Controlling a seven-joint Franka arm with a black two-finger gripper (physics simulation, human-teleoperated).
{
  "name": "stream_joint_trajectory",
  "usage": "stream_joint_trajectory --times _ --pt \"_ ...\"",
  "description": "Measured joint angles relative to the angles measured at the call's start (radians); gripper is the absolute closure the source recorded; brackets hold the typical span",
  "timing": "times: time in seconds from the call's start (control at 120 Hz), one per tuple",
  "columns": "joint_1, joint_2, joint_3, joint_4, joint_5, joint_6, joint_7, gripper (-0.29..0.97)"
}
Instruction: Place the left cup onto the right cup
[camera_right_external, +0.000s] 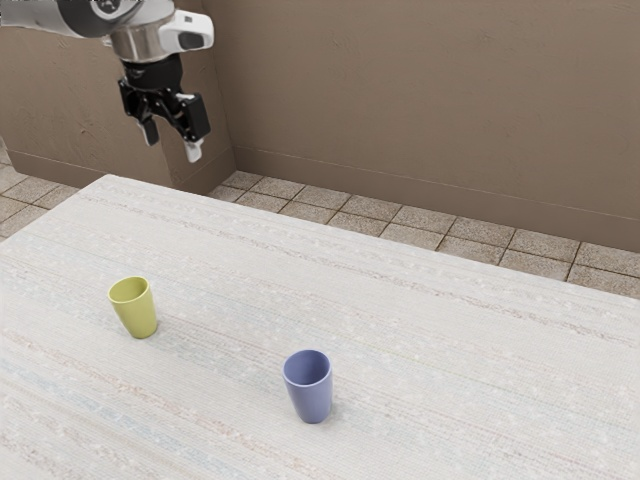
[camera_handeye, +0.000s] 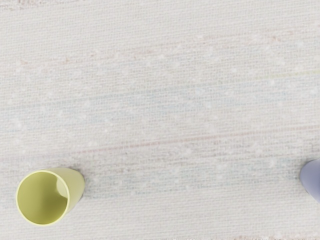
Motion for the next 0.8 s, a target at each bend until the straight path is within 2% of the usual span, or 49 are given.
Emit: stream_joint_trajectory --times 0.275,0.533,0.658,0.8 --pt "-0.014 -0.013 -0.012 -0.059 0.000 0.019 0.008 0.02" --pt "-0.004 0.025 -0.013 -0.147 0.003 0.073 0.028 0.02" --pt "0.046 0.025 -0.013 -0.246 0.002 0.146 0.054 0.02" --pt "0.153 0.027 -0.013 -0.354 -0.001 0.241 0.080 0.02"
